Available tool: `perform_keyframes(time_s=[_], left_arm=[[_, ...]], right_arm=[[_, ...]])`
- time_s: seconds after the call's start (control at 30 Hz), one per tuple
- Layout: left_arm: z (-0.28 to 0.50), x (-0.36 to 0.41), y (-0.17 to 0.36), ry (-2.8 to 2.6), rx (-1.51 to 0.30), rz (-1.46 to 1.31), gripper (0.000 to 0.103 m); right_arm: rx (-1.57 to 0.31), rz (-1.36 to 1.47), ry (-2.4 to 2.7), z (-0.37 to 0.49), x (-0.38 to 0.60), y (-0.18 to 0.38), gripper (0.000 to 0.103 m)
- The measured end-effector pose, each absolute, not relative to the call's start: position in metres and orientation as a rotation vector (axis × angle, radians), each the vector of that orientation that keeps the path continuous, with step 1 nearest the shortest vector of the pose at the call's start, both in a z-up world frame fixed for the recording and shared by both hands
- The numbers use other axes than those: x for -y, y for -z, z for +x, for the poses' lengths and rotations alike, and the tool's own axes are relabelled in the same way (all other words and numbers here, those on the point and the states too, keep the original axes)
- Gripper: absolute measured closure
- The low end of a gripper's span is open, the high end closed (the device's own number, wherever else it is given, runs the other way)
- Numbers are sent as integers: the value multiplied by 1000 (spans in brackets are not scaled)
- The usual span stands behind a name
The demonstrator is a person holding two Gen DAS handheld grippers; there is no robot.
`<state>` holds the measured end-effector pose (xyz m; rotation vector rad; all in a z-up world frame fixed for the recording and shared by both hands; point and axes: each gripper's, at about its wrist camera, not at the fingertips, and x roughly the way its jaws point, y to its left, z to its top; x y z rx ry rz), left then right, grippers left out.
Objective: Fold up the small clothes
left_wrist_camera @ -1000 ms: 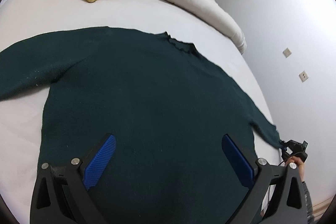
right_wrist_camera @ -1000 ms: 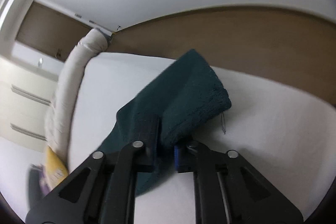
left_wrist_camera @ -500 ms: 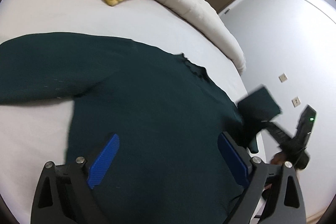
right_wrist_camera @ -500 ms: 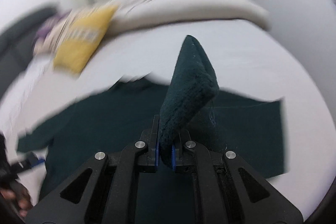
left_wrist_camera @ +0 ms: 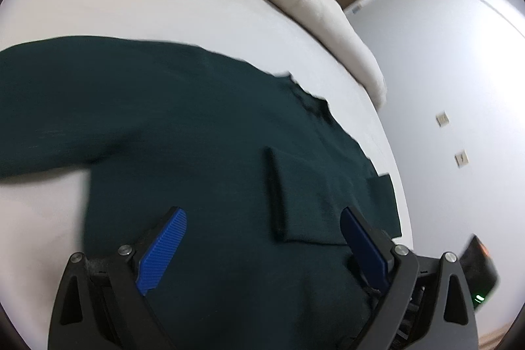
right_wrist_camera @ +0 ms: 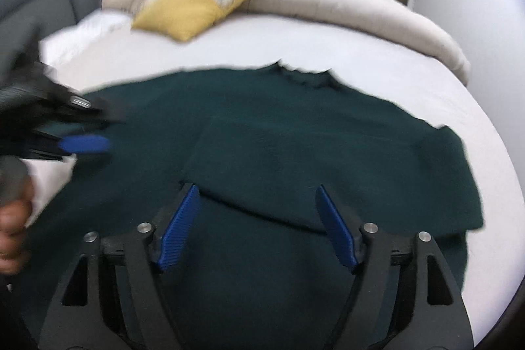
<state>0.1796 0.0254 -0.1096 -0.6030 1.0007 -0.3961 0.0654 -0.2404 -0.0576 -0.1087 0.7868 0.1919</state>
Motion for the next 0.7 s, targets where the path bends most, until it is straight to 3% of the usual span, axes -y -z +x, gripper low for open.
perform_keyframes(time_s=[0.13, 0.2, 0.27, 0.33, 0.4, 0.5, 0.7], left_arm=[[207, 23, 121, 415, -1063, -502, 13], [222, 39, 131, 406, -1105, -466, 32], [229, 49, 133, 384, -1103, -428, 35], [233, 57, 130, 370, -1099, -379, 50], [235, 59, 127, 370, -1100, -366, 88], [236, 55, 107, 382, -1045, -349, 94], [240, 31, 66, 389, -845, -359, 94]], right_arm=[[-791, 91, -114, 51, 308, 50, 30], [-791, 210, -50, 60, 350, 49, 30], [-784, 311, 0, 68, 388, 50, 30], [-780, 377, 33, 79, 423, 56, 31], [-766, 430, 75, 55, 450, 62, 31], [-750, 483, 133, 56, 491, 72, 30], [-799, 517, 160, 129, 533, 81, 31]])
